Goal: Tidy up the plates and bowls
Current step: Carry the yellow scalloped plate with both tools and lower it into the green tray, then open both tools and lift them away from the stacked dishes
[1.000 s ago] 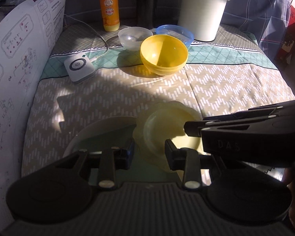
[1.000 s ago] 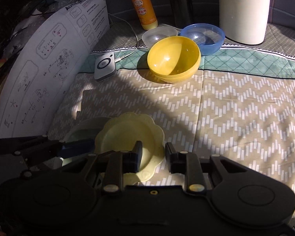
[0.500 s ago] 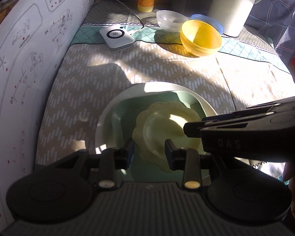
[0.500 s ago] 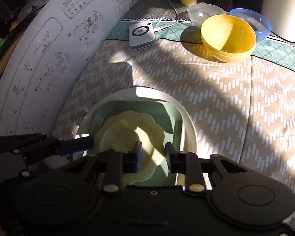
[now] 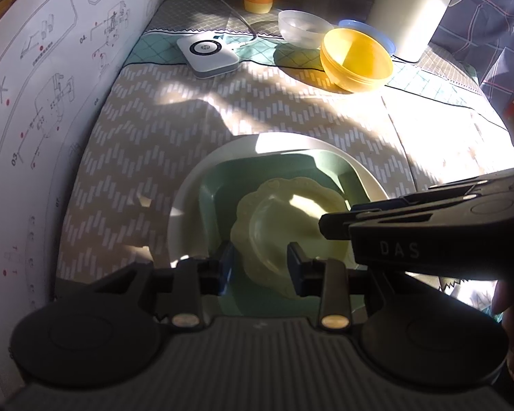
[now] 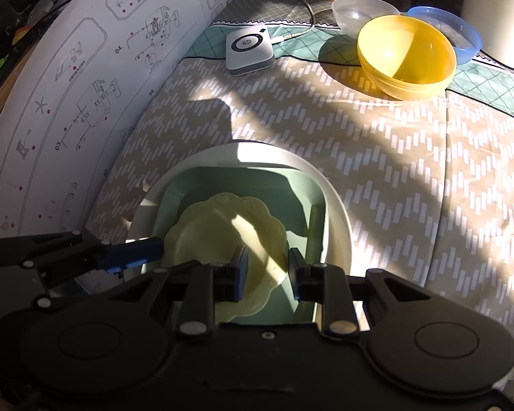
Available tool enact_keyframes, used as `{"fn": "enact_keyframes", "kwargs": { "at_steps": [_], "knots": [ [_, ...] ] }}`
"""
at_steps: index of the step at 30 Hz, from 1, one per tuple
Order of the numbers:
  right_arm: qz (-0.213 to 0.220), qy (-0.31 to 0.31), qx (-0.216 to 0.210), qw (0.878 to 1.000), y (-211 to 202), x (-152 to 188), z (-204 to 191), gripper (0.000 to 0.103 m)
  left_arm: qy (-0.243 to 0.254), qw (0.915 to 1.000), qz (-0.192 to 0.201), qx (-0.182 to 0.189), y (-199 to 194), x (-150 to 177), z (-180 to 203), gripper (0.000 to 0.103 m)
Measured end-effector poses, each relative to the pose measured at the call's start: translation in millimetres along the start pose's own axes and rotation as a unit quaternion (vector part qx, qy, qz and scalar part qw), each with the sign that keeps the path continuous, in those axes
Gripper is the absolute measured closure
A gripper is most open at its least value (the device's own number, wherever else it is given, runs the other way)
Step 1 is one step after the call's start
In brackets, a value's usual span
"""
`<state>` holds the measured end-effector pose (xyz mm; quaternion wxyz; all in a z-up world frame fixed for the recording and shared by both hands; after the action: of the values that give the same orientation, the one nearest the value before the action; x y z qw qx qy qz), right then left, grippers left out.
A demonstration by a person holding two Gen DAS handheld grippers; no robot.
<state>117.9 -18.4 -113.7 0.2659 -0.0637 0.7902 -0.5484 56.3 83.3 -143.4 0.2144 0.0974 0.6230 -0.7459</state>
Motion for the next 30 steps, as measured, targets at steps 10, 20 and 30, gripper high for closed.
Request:
{"fn": "enact_keyframes", "kwargs": {
  "at_steps": [10, 20, 30],
  "knots": [
    [0.009, 0.006, 0.0, 1.0, -8, 0, 2, 0.064, -0.011, 0.9997, 0.015, -0.014, -7, -3, -5, 0.043],
    [0.068, 0.022, 0.025, 0.997, -50, -6, 26, 0.004, -0.051, 0.9981, 0.035, 0.002, -24, -14, -8, 0.003],
    [0.082, 0.052, 0.032, 0.995, -67, 8, 53, 0.004, -0.028, 0.9989, 0.037, -0.006, -28, -17, 11, 0.001]
  ]
}}
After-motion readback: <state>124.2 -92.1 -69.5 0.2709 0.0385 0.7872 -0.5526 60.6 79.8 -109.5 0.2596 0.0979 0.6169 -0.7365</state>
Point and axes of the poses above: each gripper's, at about its wrist camera, not at the fingertips, and y roughly the way its jaws point, z to its right, x to its underside, the point moved 9 cm from there along y, roughly the way its jaws point, and after that the axes turned 11 degrees about -y, right-handed, at the moved point
